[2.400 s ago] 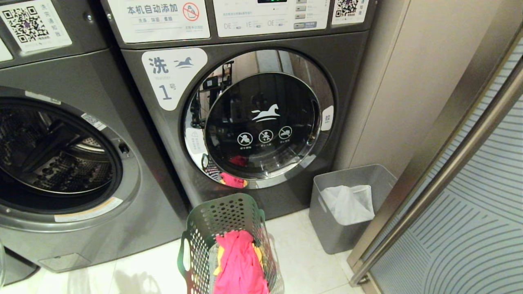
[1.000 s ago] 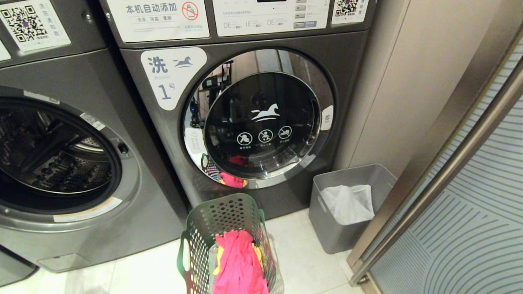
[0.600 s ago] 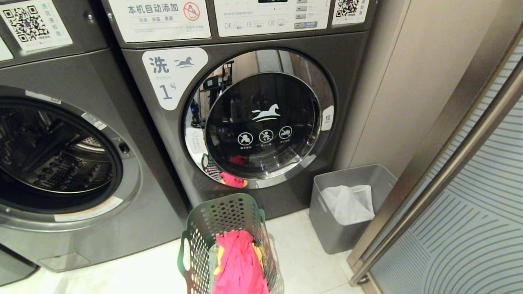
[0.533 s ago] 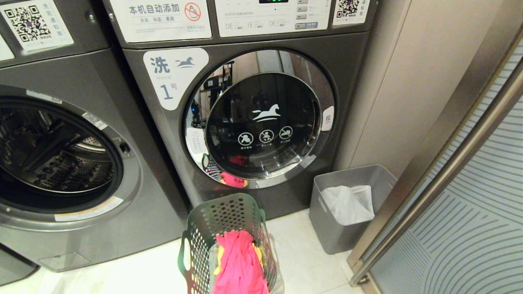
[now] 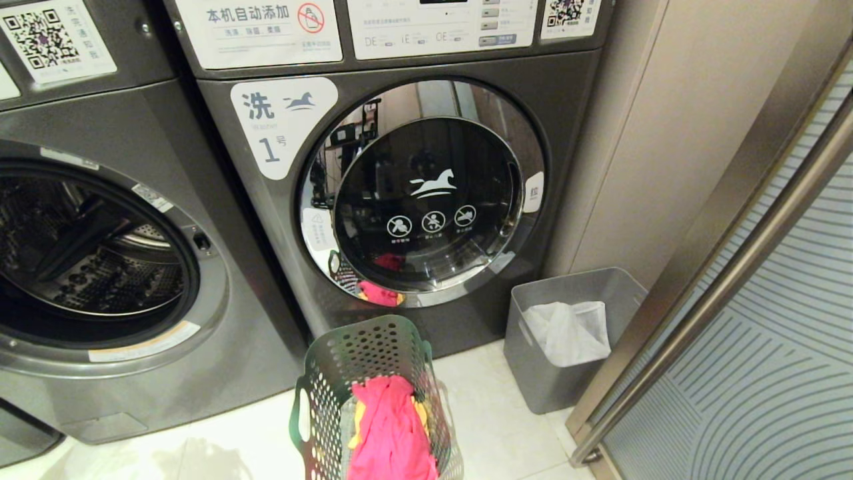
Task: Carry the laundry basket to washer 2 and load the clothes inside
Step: Open the lid of the washing machine, then place the clothes into the washing machine
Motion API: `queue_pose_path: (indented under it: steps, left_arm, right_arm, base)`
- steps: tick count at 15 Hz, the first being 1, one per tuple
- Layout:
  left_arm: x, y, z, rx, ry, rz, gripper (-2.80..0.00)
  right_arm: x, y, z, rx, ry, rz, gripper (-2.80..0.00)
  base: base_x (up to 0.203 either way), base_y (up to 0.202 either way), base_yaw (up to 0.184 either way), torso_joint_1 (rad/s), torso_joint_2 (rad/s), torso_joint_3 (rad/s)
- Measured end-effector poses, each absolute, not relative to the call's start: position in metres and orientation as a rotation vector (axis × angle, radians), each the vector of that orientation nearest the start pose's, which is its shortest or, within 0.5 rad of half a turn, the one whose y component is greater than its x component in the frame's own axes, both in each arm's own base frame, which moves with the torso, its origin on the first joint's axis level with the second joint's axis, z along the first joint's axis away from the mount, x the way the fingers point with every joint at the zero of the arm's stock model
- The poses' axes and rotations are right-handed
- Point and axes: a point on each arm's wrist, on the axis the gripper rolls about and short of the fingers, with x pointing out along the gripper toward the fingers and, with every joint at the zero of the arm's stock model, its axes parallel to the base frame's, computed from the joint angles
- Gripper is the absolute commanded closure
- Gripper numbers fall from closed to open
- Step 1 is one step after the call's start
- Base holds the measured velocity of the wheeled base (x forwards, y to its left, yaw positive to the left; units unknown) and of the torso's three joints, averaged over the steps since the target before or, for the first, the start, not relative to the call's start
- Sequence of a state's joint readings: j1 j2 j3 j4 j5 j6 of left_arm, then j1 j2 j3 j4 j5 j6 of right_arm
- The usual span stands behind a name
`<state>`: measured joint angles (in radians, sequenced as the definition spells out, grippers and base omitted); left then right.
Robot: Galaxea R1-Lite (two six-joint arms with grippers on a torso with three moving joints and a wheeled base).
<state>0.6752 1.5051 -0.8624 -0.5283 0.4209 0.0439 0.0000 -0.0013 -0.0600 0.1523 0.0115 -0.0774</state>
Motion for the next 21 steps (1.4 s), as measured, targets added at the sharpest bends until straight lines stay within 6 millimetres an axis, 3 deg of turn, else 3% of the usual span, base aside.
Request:
queue_pose_path:
  steps: [2, 3, 5, 6, 10, 13, 18, 21]
  left_arm:
    - [0.208, 0.096, 0.218, 0.03, 0.208, 0.79, 0.0]
    - [0.198, 0.062, 0.199, 0.041, 0.257, 0.645, 0.0]
    - [0.162, 0.021, 0.165, 0.059, 0.345, 0.404, 0.0]
    - [0.14, 0.012, 0.153, 0.057, 0.369, 0.3, 0.0]
    - [0.065, 0.001, 0.115, 0.033, 0.397, 0.057, 0.0]
    - [0.023, 0.0, 0.097, 0.042, 0.309, -0.008, 0.0]
    - [-0.013, 0.0, 0.09, 0.067, 0.008, -0.012, 0.0]
    - [-0.02, 0.0, 0.087, 0.07, -0.076, 0.0, 0.0]
  right_arm:
    - [-0.028, 0.0, 0.076, -0.077, 0.091, 0.015, 0.0]
    - [-0.028, 0.0, 0.076, -0.077, 0.091, 0.015, 0.0]
    - [-0.028, 0.0, 0.076, -0.077, 0.091, 0.015, 0.0]
    - [-0.028, 0.0, 0.076, -0.077, 0.091, 0.015, 0.0]
    - [-0.028, 0.0, 0.076, -0.077, 0.091, 0.015, 0.0]
    - [-0.028, 0.0, 0.076, -0.077, 0.091, 0.015, 0.0]
    - [-0.028, 0.0, 0.076, -0.077, 0.091, 0.015, 0.0]
    - [-0.028, 0.0, 0.076, -0.071, 0.091, 0.015, 0.0]
  base:
    - [0.0, 0.0, 0.0, 0.0, 0.0, 0.0]
    - [0.0, 0.0, 0.0, 0.0, 0.0, 0.0]
    - [0.0, 0.0, 0.0, 0.0, 0.0, 0.0]
    - [0.0, 0.0, 0.0, 0.0, 0.0, 0.0]
    - [0.0, 0.0, 0.0, 0.0, 0.0, 0.0]
    - [0.0, 0.0, 0.0, 0.0, 0.0, 0.0]
    - [0.0, 0.0, 0.0, 0.0, 0.0, 0.0]
    - [0.0, 0.0, 0.0, 0.0, 0.0, 0.0]
